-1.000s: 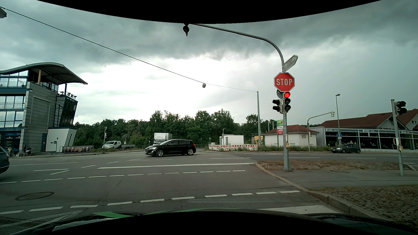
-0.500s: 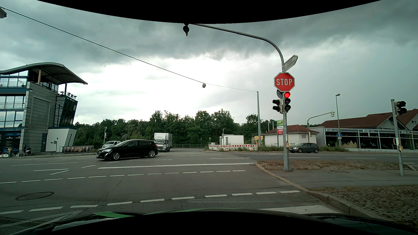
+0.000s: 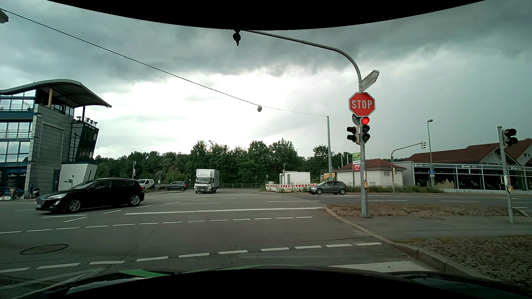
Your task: Follow the waypoints while adhering to traffic rules and regulations
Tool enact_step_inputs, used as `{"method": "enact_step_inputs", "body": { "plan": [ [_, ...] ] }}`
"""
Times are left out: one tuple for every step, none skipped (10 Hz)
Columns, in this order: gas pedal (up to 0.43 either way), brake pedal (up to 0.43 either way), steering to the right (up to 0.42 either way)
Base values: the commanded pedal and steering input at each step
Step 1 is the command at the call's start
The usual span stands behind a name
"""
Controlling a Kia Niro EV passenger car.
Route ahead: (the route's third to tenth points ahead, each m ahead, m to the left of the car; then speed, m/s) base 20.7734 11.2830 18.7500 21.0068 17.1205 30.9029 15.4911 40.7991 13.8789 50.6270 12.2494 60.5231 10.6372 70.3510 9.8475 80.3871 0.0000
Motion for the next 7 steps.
{"method": "enact_step_inputs", "body": {
  "plan": [
    [0.0, 0.329, -0.095],
    [0.0, 0.323, -0.094],
    [0.0, 0.329, -0.094],
    [0.0, 0.329, -0.095],
    [0.0, 0.323, -0.094],
    [0.0, 0.329, -0.095],
    [0.0, 0.329, -0.095]
  ]
}}
